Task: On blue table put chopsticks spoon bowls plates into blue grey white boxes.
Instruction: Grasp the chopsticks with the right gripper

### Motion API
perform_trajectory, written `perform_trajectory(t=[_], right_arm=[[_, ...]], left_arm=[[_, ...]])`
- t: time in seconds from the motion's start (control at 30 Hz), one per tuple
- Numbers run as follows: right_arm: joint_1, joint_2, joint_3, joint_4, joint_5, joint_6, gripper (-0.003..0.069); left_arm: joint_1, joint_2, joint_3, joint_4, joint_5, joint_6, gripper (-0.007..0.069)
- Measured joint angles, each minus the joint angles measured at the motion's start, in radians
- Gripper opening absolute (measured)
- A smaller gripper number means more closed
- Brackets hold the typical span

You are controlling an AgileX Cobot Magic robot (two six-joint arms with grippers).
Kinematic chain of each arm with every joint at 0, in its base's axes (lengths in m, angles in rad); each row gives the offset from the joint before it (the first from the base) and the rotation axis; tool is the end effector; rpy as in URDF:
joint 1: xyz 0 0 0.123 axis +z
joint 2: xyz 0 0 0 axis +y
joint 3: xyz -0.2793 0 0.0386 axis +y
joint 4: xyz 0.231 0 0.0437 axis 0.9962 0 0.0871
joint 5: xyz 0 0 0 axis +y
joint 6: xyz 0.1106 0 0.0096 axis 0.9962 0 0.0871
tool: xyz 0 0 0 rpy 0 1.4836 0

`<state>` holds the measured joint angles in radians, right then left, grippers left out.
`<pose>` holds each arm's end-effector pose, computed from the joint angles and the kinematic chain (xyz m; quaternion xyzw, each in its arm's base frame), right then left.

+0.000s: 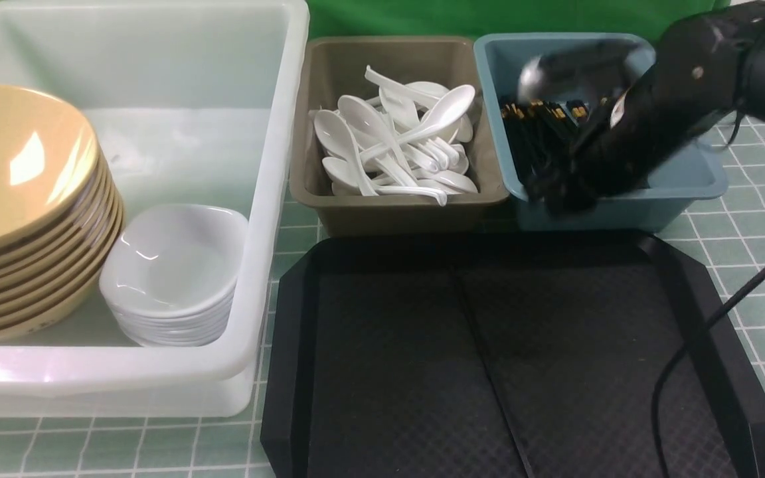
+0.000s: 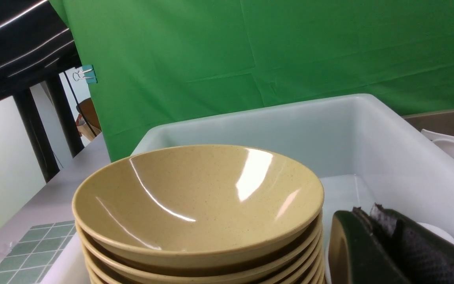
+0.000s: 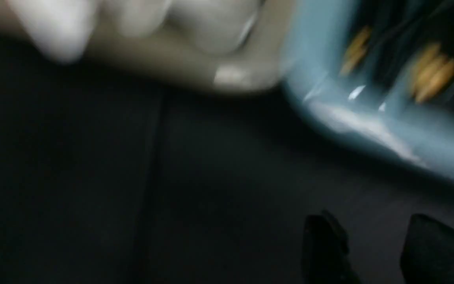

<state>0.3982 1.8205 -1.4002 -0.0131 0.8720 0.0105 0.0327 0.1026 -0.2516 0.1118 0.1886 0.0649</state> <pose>0.3459 0.1443 0.2260 -0.1926 0.9643 0.0313 0.1792 0.0588 0.0043 0.2729 0.0414 0.6884 0.0821 0.7195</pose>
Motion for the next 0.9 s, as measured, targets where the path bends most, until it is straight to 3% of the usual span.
perform_trajectory(t=[0.23, 0.53, 0.63, 0.8, 0.9], right_arm=[[0.24, 0.023, 0.166, 0.005, 0.021, -0.011, 0.0323], [0.252, 0.089, 0.166, 0.0, -0.034, 0.027, 0.0313], [0.252, 0.091, 0.166, 0.0, -0.033, 0.016, 0.0265], [0.255, 0.058, 0.173, 0.0, -0.004, -0.055, 0.0071], [0.255, -0.003, 0.179, 0.0, 0.012, -0.075, 0.0059]], left_arm=[[0.0, 0.0, 0.0, 0.0, -0.001, 0.0, 0.0003], [0.0, 0.0, 0.0, 0.0, -0.001, 0.0, 0.0003], [0.0, 0.0, 0.0, 0.0, -0.001, 0.0, 0.0003], [0.0, 0.0, 0.0, 0.0, -0.001, -0.002, 0.0003], [0.0, 0.0, 0.0, 0.0, -0.001, -0.002, 0.0003]])
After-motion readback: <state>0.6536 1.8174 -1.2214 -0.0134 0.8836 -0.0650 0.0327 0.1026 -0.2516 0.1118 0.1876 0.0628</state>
